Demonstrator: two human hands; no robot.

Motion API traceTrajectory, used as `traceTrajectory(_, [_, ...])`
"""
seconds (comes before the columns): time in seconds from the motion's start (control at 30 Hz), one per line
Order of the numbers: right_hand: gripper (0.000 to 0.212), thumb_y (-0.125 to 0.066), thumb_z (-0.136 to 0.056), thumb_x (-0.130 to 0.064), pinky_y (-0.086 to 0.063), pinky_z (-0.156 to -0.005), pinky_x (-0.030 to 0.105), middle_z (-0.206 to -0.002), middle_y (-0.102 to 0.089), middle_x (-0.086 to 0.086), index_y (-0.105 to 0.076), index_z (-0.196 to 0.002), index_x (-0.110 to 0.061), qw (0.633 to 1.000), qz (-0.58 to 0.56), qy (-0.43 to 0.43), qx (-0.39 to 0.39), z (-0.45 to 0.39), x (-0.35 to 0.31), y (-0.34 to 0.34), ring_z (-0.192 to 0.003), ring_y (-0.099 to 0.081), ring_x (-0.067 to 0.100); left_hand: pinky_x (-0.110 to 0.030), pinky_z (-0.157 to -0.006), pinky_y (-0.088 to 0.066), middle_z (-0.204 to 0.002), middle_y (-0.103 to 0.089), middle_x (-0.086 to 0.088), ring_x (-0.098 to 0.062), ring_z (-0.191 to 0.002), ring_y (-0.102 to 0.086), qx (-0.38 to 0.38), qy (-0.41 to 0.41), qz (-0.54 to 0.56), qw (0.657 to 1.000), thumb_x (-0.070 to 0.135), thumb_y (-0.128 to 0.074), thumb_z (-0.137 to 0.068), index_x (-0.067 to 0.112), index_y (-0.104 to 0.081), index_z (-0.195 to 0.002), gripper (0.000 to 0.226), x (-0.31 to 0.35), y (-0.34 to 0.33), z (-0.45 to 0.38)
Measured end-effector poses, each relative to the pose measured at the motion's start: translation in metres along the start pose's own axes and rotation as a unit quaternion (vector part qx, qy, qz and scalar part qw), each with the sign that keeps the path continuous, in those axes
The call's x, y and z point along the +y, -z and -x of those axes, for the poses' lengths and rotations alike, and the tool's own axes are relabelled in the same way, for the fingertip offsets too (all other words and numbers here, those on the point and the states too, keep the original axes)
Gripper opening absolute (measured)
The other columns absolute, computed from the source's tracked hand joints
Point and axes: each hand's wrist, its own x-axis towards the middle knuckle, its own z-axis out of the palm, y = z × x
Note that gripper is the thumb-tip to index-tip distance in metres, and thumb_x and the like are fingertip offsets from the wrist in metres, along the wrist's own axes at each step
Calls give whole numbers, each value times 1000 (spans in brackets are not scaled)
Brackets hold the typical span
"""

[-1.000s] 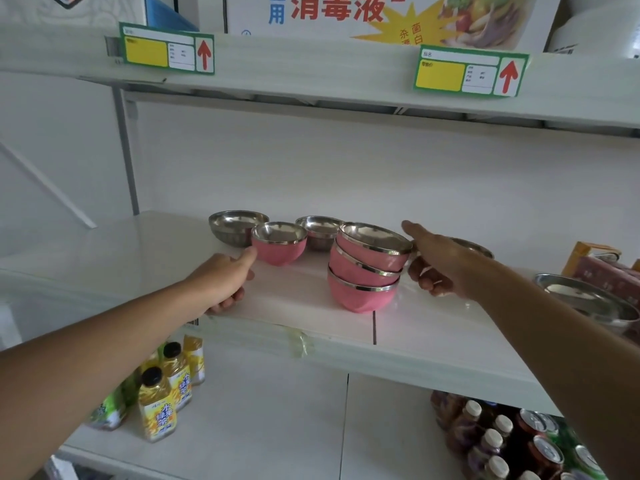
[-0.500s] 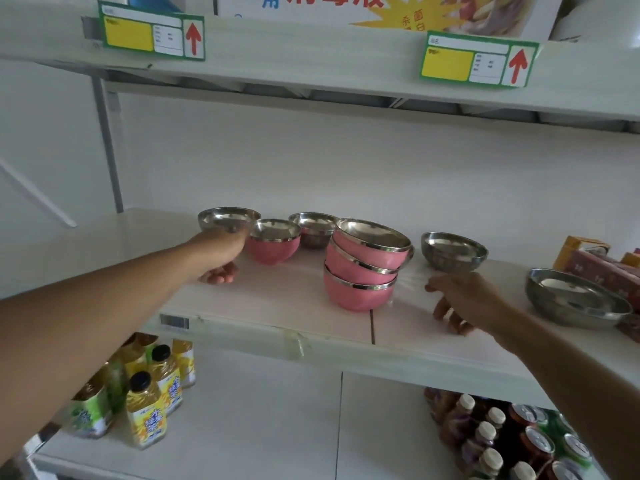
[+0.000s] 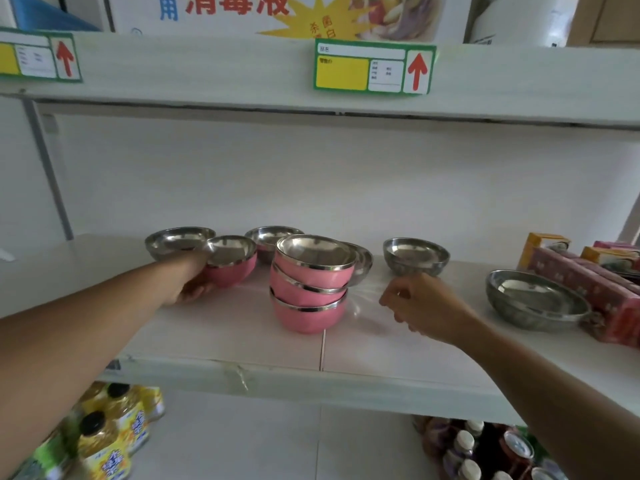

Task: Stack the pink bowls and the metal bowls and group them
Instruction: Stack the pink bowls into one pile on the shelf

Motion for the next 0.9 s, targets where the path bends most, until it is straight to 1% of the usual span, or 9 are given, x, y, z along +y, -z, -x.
traceTrajectory(0.07, [21, -68, -98, -26, -38, -39, 11, -65, -77, -11, -81, -82, -25, 1000, -11, 4, 3, -2, 5, 1, -45, -63, 0, -16, -30, -36, -51, -62, -4, -13, -34, -53, 3, -21, -2, 1000, 36, -55, -107, 10, -68, -108, 29, 5, 3, 6])
traceTrajectory(0.13, [21, -68, -99, -27, -40, -40, 12, -68, -76, -22, -81, -82, -27, 1000, -21, 6, 2, -5, 7, 3, -47, -64, -3, -15, -30, -37, -53, -65, -5, -10, -33, -53, 13, -28, -6, 999, 34, -57, -107, 11, -71, -106, 26, 13, 9, 15])
traceTrajectory(0.17, [21, -69, -100, -27, -41, -41, 13, -69, -76, -24, -80, -82, -28, 1000, -26, 8, 1, -6, 7, 3, -47, -65, -3, -15, -30, -36, -53, -66, -6, -8, -31, -51, 19, -31, -5, 999, 31, -58, -107, 11, -71, -104, 24, 20, 13, 21])
traceTrajectory(0.3, [22, -70, -100, -27, -43, -42, 15, -67, -77, -17, -79, -81, -28, 999, -39, 18, 5, -11, 6, 2, -44, -64, 0, -12, -27, -27, -44, -60, -3, -4, -26, -42, 18, -55, 18, 998, 19, -46, -111, 7, -64, -91, 29, 68, 39, 54])
traceTrajectory(0.43, [22, -71, -99, -26, -44, -43, 18, -64, -78, -5, -78, -79, -29, 998, -50, 27, 11, -17, 4, -1, -41, -63, 3, -15, -27, -28, -49, -58, 1, -3, -31, -40, -19, -106, -22, 994, 24, -49, -113, 9, -68, -100, 28, 119, 47, 102])
traceTrajectory(0.53, [23, -69, -98, -22, -42, -39, 15, -63, -78, -2, -80, -78, -25, 997, -69, 29, 2, -19, 4, -2, -40, -62, 4, -15, -28, -27, -51, -56, 2, -3, -32, -37, -74, -125, -44, 988, 30, -56, -112, 10, -66, -91, 30, 141, 26, 135])
traceTrajectory(0.6, [22, -68, -97, -21, -41, -39, 15, -65, -78, 0, -80, -79, -22, 997, -77, 25, -5, -19, 4, -3, -40, -61, 5, -14, -27, -25, -50, -54, 3, -2, -31, -35, -95, -134, -62, 985, 33, -61, -109, 12, -62, -82, 34, 149, 5, 149])
traceTrajectory(0.73, [22, -67, -96, -21, -42, -39, 15, -66, -79, 1, -81, -79, -21, 996, -84, 33, -6, -18, 5, -3, -41, -62, 6, -14, -27, -22, -47, -55, 1, -2, -30, -32, -107, -128, -102, 981, 27, -60, -107, 13, -59, -81, 31, 145, -35, 158])
traceTrajectory(0.9, [23, -69, -98, -22, -42, -38, 15, -65, -79, -5, -80, -77, -25, 994, -93, 54, 0, -16, 10, -3, -41, -64, 7, -14, -36, -18, -44, -53, 0, -7, -30, -28, -60, -142, -189, 970, 18, -56, -100, 14, -58, -74, 26, 125, -54, 154])
